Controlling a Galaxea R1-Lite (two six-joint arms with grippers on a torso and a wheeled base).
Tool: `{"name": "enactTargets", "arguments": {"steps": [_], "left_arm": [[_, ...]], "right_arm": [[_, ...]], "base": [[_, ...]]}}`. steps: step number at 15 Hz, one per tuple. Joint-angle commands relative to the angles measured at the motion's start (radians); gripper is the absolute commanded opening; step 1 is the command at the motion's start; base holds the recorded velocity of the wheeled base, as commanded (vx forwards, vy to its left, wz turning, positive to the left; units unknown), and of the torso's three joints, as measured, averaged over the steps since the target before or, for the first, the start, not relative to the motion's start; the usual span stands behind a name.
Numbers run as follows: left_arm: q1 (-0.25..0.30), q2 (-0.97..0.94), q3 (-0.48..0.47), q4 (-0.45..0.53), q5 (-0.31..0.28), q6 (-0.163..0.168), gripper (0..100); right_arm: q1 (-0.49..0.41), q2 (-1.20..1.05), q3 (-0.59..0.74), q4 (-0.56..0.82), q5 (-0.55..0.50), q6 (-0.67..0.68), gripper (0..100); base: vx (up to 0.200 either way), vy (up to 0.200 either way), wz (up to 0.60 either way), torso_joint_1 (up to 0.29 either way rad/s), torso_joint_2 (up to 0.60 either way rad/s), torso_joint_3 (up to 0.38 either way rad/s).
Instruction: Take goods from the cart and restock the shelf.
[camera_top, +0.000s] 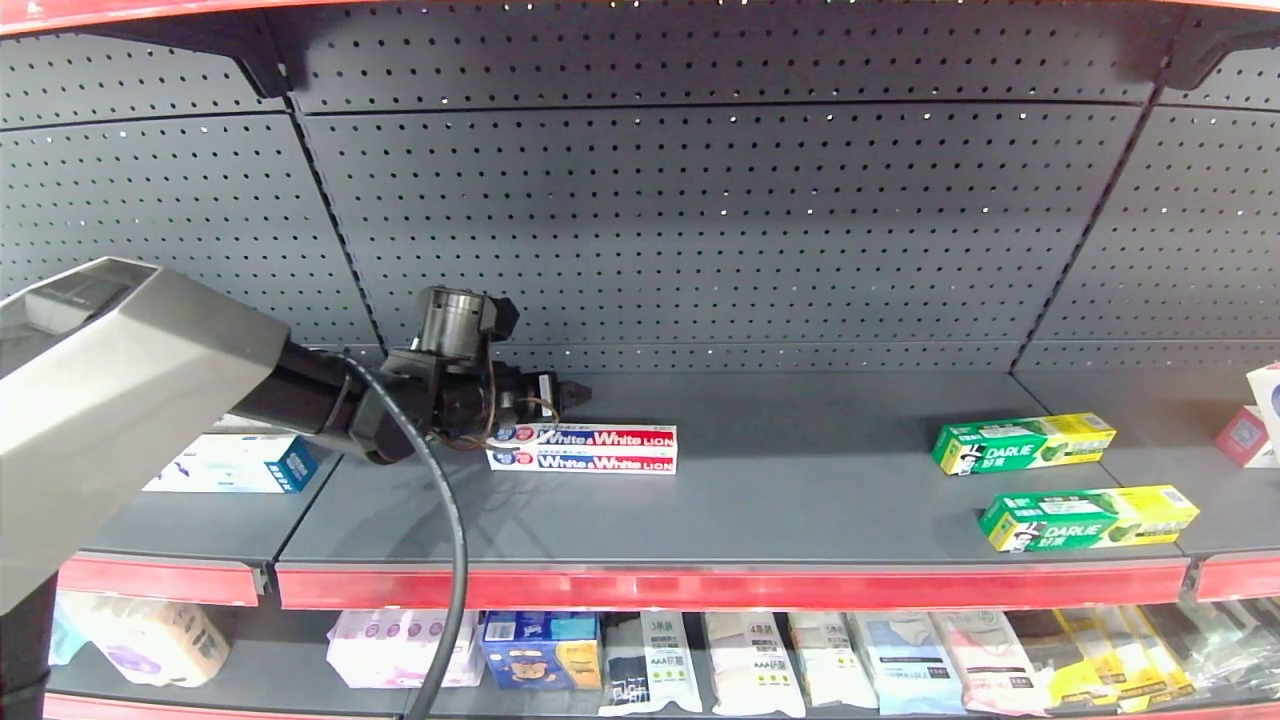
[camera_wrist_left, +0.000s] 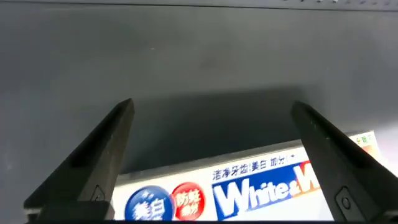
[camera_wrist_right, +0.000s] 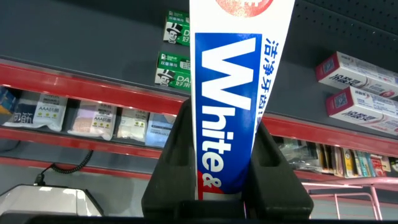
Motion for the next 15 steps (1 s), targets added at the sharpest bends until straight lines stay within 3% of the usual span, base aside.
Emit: {"name": "enactTargets", "arguments": {"steps": [1,4,7,9,15], "left_arm": [[0.0,0.019,-0.022,-0.001,-0.023,0.002,100],[0.0,0.022,-0.029,0.0,-0.11,0.013,100],[0.0,0.022,-0.029,0.009,-0.12,0.045,100],[0.0,0.028,-0.025,0.014,-0.121,0.088,100],[0.0,0.025,-0.02,0.055,-0.163,0.133,100]], "right_arm": [[0.0,-0.003,0.0,0.0,0.0,-0.001,0],[0.0,-0.002,0.003,0.001,0.0,-0.001,0],[0.0,-0.002,0.005,0.001,0.0,-0.001,0],[0.0,0.001,0.003,0.001,0.0,-0.001,0],[0.0,-0.005,0.005,0.0,0.0,-0.001,0]], "base": [[0.0,0.0,0.0,0.0,0.0,0.0],[0.0,0.0,0.0,0.0,0.0,0.0],[0.0,0.0,0.0,0.0,0.0,0.0],[0.0,0.0,0.0,0.0,0.0,0.0],[0.0,0.0,0.0,0.0,0.0,0.0]]}}
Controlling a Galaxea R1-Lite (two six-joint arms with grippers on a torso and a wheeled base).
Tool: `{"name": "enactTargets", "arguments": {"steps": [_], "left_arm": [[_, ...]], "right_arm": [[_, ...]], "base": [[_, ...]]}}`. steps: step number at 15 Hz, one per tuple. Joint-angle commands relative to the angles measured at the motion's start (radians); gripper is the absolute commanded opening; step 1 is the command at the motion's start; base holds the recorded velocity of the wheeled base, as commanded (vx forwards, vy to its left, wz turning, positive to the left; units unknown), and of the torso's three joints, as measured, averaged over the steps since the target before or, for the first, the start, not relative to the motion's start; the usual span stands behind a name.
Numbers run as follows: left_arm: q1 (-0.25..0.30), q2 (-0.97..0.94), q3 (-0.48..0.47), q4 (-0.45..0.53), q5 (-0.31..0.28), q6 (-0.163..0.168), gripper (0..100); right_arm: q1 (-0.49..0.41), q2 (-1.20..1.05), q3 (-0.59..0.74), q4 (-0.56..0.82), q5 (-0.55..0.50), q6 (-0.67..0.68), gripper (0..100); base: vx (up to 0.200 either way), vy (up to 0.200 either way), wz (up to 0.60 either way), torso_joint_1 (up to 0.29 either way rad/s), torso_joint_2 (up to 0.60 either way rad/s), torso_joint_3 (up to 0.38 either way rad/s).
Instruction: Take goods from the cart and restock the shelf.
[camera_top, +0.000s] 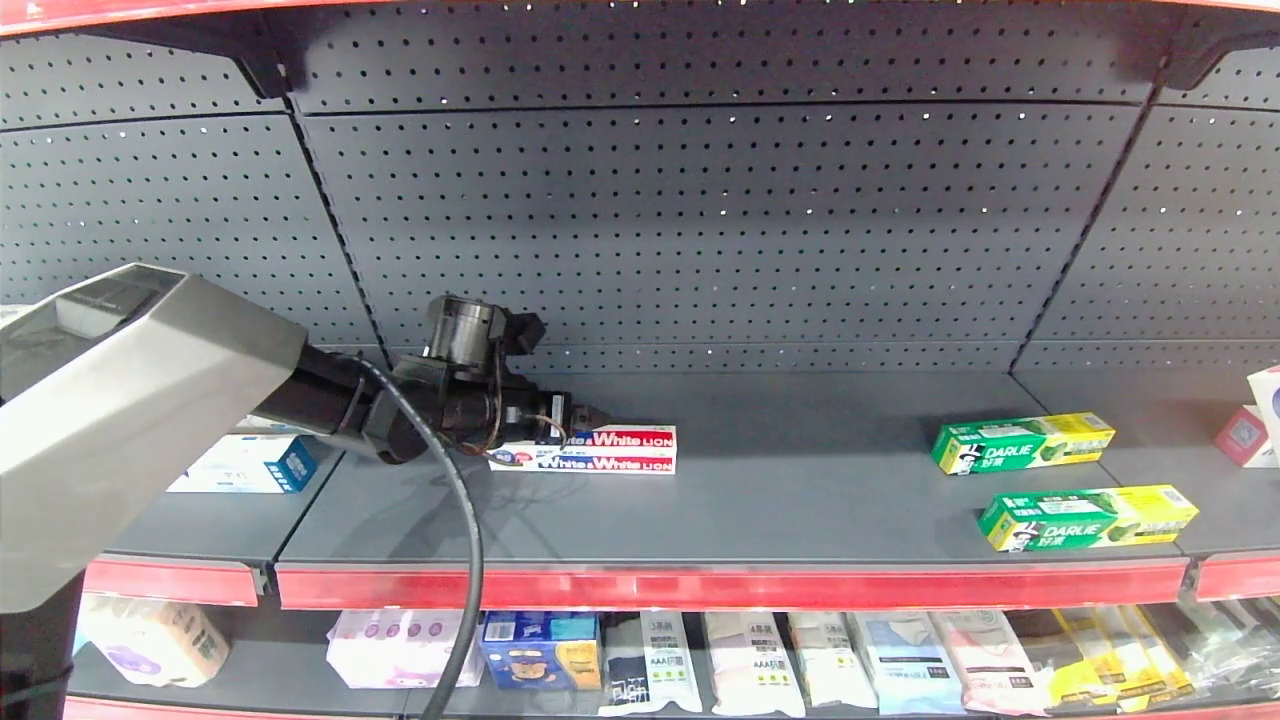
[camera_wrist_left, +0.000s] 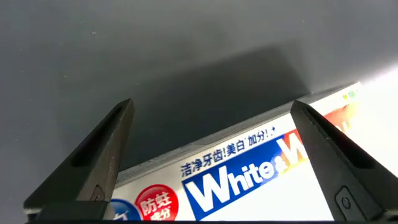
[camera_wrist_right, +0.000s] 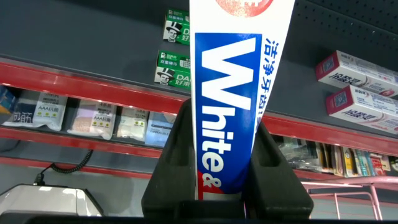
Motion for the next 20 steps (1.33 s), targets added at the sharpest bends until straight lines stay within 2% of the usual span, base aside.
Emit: {"name": "enactTargets", "arguments": {"steps": [1,4,7,8,10,14,18,20], "left_arm": [[0.0,-0.005,0.002,0.0,-0.012,0.008,100],[0.0,-0.007,0.015,0.0,-0.023,0.012,100],[0.003,-0.007,0.045,-0.002,-0.03,0.06,100],[0.003,-0.008,0.049,-0.003,-0.032,0.065,100],[0.003,-0.008,0.049,-0.005,-0.032,0.065,100],[0.002,-0.025,0.072,-0.006,-0.072,0.066,100],[0.002,-0.036,0.104,-0.008,-0.076,0.068,100],[0.002,-0.045,0.108,-0.008,-0.102,0.069,100]], "right_arm": [[0.0,-0.004,0.0,0.0,0.0,0.0,0],[0.0,-0.01,0.0,0.0,0.0,0.0,0],[0.0,-0.008,0.0,0.002,0.0,0.0,0],[0.0,-0.01,0.0,0.005,0.0,0.0,0],[0.0,-0.01,0.0,0.005,0.0,0.0,0],[0.0,-0.01,0.0,0.005,0.002,0.0,0],[0.0,-0.01,0.005,0.005,0.002,0.0,0],[0.001,-0.01,0.007,0.005,0.002,0.0,0]], "base": [[0.0,0.0,0.0,0.0,0.0,0.0],[0.0,0.0,0.0,0.0,0.0,0.0],[0.0,0.0,0.0,0.0,0.0,0.0],[0.0,0.0,0.0,0.0,0.0,0.0],[0.0,0.0,0.0,0.0,0.0,0.0],[0.0,0.0,0.0,0.0,0.0,0.0],[0.0,0.0,0.0,0.0,0.0,0.0],[0.0,0.0,0.0,0.0,0.0,0.0]]}}
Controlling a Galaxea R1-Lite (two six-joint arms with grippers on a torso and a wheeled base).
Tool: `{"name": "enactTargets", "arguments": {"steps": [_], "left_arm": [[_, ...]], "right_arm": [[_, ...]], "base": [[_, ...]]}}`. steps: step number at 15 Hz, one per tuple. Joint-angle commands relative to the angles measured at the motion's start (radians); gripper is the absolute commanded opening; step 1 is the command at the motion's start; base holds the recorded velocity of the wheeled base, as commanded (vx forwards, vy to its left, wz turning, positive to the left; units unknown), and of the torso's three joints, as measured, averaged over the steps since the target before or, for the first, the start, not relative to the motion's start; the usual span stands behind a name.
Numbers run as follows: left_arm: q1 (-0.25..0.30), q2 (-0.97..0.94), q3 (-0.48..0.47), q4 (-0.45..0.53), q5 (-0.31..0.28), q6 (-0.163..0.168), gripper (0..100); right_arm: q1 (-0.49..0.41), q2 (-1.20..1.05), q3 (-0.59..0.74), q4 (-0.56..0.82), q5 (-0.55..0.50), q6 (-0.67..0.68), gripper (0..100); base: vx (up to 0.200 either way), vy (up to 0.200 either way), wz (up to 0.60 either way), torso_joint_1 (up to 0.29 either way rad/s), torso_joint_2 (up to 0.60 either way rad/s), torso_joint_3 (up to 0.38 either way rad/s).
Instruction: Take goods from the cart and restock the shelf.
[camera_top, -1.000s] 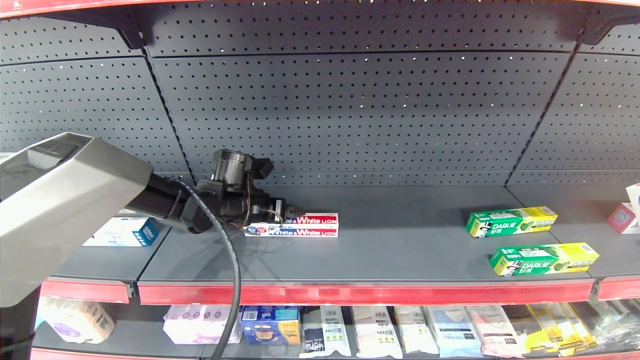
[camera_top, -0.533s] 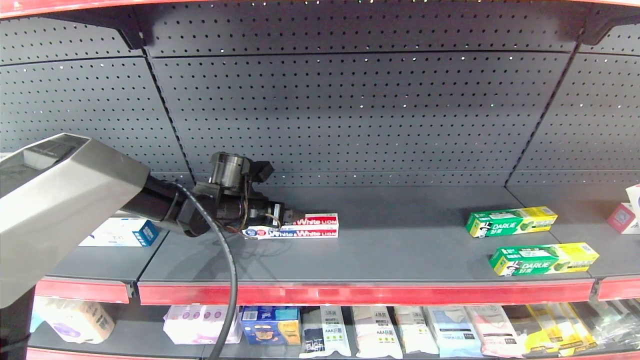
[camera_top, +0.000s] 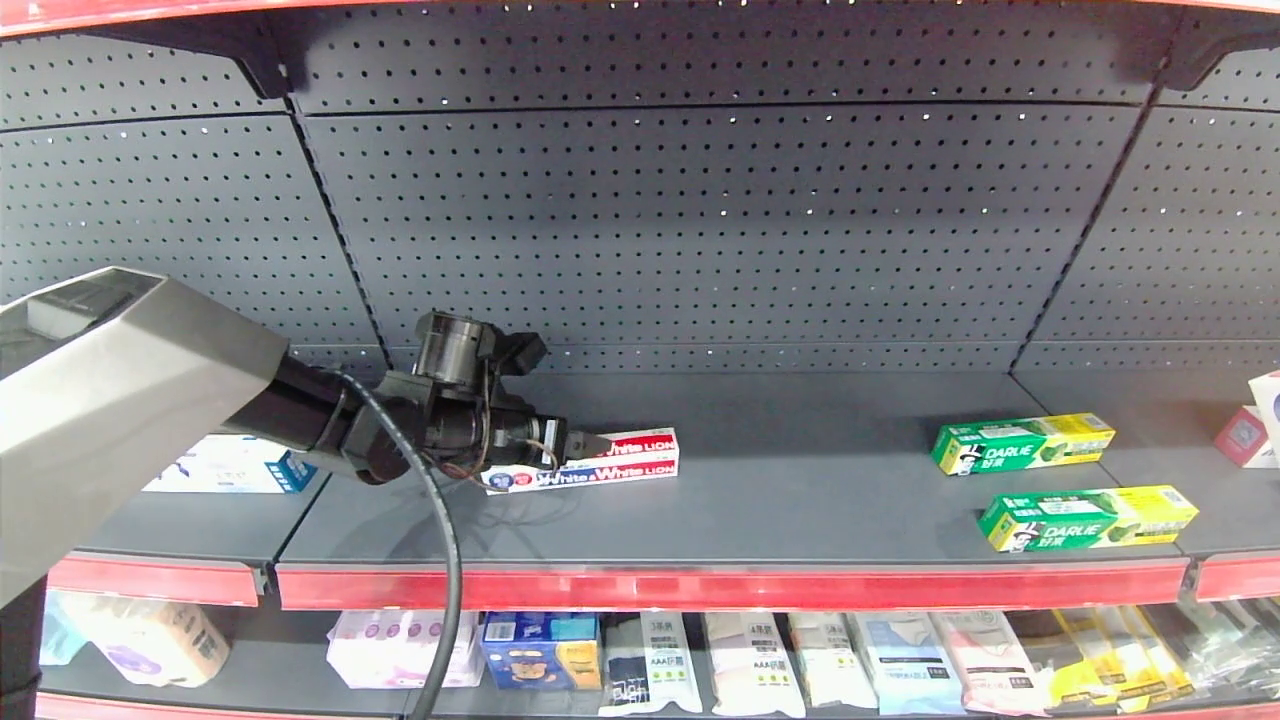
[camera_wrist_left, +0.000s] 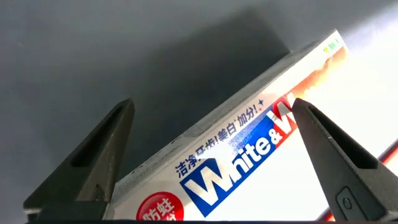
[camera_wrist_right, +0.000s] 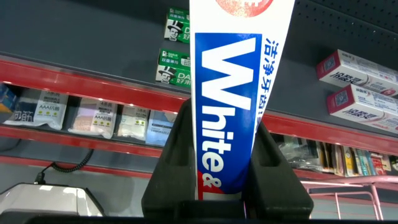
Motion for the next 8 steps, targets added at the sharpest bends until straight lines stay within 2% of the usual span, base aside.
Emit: {"name": "enactTargets", "arguments": {"steps": [1,3,6,7,8], "left_arm": [[0.003,-0.005,-0.01,-0.001,0.0,0.0,100],[0.006,0.014,-0.036,-0.026,0.003,-0.003,100],[0.005,0.052,-0.036,-0.113,-0.008,-0.018,100],[0.005,0.06,-0.036,-0.136,-0.017,-0.032,100],[0.005,0.067,-0.038,-0.176,-0.037,-0.072,100]], "right_arm": [[0.0,0.0,0.0,0.0,0.0,0.0,0],[0.0,0.0,0.002,0.0,0.0,-0.001,0],[0.001,0.0,0.003,0.0,0.0,-0.006,0],[0.001,0.0,0.005,0.0,0.0,-0.009,0],[0.0,-0.002,0.007,0.0,0.0,-0.014,0]], "base": [[0.0,0.0,0.0,0.0,0.0,0.0],[0.0,0.0,0.0,0.0,0.0,0.0],[0.0,0.0,0.0,0.0,0.0,0.0],[0.0,0.0,0.0,0.0,0.0,0.0],[0.0,0.0,0.0,0.0,0.0,0.0]]}}
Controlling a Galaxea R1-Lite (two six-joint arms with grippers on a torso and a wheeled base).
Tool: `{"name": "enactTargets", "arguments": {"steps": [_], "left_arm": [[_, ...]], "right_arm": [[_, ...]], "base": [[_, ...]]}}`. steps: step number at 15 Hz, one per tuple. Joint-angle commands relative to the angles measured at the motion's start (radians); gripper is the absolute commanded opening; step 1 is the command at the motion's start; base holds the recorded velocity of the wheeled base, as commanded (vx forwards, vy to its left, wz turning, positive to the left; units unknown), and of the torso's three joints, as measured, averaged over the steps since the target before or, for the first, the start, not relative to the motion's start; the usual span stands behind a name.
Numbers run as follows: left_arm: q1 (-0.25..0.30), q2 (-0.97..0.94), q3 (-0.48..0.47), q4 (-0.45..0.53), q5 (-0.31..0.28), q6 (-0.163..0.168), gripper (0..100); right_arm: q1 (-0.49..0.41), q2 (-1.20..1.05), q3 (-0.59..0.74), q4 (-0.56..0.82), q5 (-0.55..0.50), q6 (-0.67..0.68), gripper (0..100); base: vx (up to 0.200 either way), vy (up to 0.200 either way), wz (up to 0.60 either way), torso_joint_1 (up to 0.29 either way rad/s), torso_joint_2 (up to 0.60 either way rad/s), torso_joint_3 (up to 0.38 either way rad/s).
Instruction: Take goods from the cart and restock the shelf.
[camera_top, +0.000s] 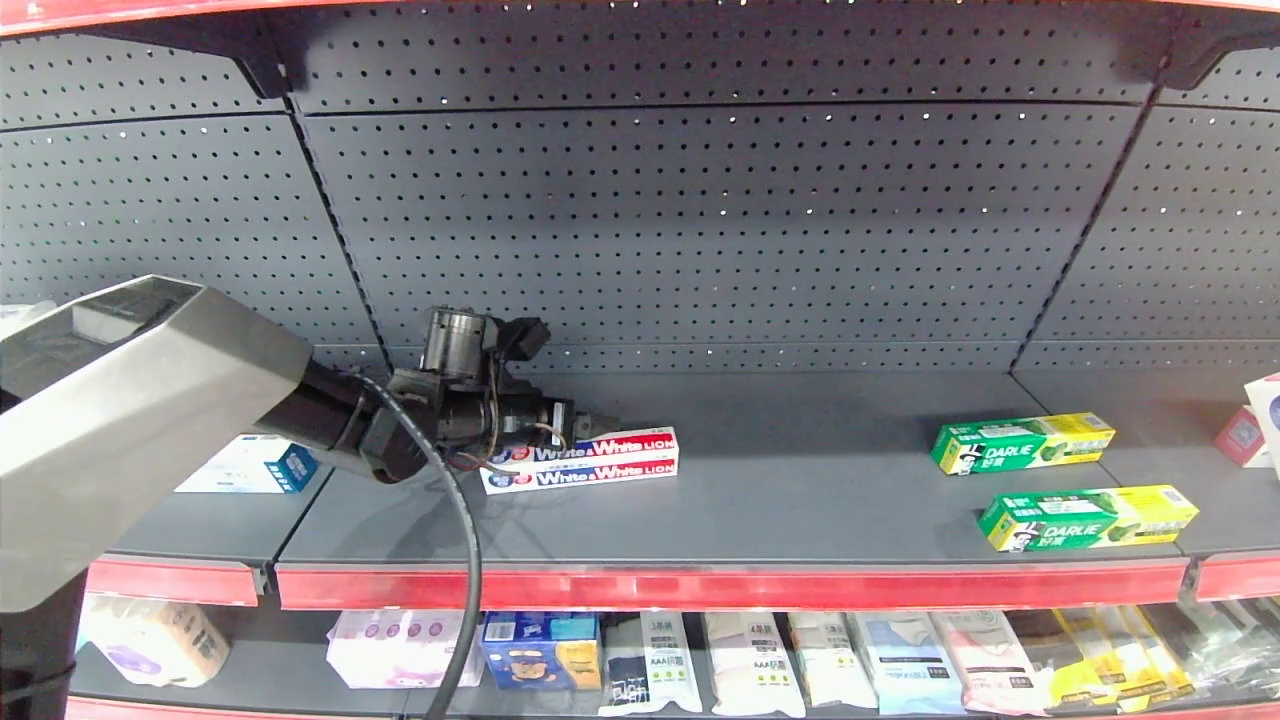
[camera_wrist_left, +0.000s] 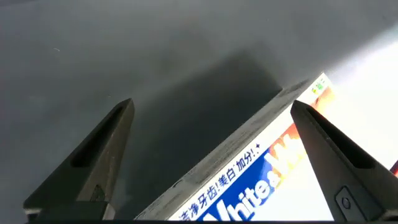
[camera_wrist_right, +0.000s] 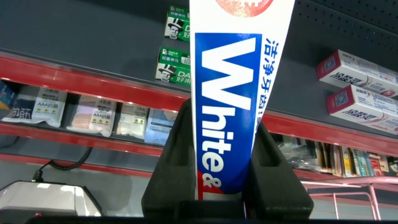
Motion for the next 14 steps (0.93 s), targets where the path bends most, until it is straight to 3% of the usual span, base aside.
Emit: {"name": "enactTargets", "arguments": {"steps": [1,5,10,14], "left_arm": [[-0.001,0.022,-0.002,-0.049,-0.027,-0.043,100],[-0.008,0.021,-0.001,-0.072,-0.051,-0.046,100],[-0.011,0.009,-0.001,-0.076,-0.134,-0.049,100],[-0.011,-0.008,-0.001,-0.079,-0.226,-0.095,100]], "right_arm": [[-0.002,-0.004,0.002,0.0,0.0,-0.003,0],[-0.002,-0.019,0.019,0.0,-0.002,-0.015,0],[-0.002,-0.029,0.02,0.001,-0.003,-0.024,0],[-0.002,-0.03,0.019,0.001,-0.005,-0.026,0]], "base": [[0.0,0.0,0.0,0.0,0.0,0.0],[0.0,0.0,0.0,0.0,0.0,0.0],[0.0,0.0,0.0,0.0,0.0,0.0],[0.0,0.0,0.0,0.0,0.0,0.0]]}}
